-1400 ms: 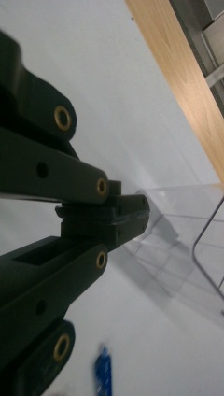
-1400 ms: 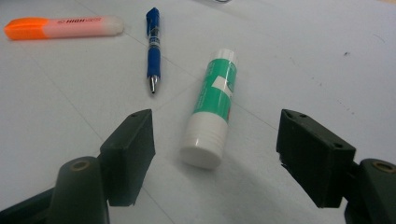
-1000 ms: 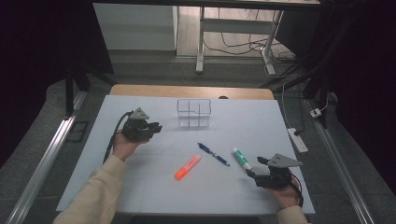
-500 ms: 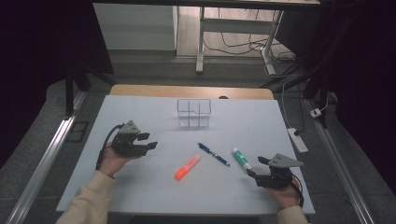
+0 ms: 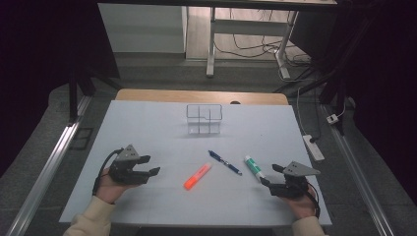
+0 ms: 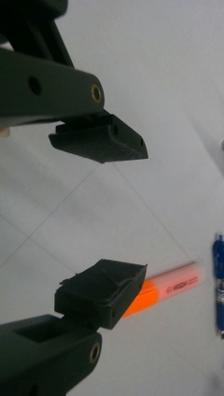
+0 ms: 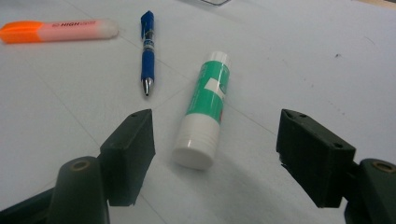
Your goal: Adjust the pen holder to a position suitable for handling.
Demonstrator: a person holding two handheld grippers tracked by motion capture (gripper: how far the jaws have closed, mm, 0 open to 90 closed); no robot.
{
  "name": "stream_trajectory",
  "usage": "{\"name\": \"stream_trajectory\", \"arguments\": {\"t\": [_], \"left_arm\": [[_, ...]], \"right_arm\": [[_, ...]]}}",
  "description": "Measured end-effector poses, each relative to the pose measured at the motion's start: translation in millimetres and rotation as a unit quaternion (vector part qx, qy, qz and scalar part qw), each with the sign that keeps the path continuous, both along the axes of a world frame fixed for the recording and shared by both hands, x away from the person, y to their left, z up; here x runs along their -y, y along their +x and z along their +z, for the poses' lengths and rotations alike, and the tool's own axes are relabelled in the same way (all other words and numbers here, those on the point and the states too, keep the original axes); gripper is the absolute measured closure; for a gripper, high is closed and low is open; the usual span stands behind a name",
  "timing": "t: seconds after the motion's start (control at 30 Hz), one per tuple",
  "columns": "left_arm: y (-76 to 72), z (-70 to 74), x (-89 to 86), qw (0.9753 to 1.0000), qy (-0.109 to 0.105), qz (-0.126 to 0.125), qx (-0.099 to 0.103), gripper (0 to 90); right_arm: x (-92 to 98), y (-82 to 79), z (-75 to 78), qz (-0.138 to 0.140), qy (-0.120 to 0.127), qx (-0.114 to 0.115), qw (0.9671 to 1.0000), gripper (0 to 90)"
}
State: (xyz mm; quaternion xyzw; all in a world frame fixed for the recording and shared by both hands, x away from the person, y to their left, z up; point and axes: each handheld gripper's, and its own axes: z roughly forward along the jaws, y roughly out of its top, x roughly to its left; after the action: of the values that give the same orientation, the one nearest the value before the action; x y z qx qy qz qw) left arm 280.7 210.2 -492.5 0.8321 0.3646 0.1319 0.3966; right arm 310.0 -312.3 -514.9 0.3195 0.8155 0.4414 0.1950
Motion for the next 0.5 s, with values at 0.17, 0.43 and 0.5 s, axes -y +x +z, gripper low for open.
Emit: {"name": "stream_trajectory", "arguments": {"t": [0.17, 0.43, 0.5], "left_arm": [[-2.9, -6.4, -1.1, 1.0, 0.008, -0.005, -0.001, 36.5], [0.8, -12.6, -4.8, 0.9999, 0.01, 0.006, -0.011, 33.5], [0.1, -12.0, -3.8, 0.9999, 0.01, 0.002, -0.011, 33.9]], "right_arm": [[0.3, 0.3, 0.4, -0.001, 0.01, 0.003, 1.0, 27.5], [-0.3, 2.6, -0.9, -0.004, -0.006, 0.002, 1.0, 27.6], [-0.5, 2.1, -0.2, -0.002, -0.006, 0.004, 1.0, 27.7]]}}
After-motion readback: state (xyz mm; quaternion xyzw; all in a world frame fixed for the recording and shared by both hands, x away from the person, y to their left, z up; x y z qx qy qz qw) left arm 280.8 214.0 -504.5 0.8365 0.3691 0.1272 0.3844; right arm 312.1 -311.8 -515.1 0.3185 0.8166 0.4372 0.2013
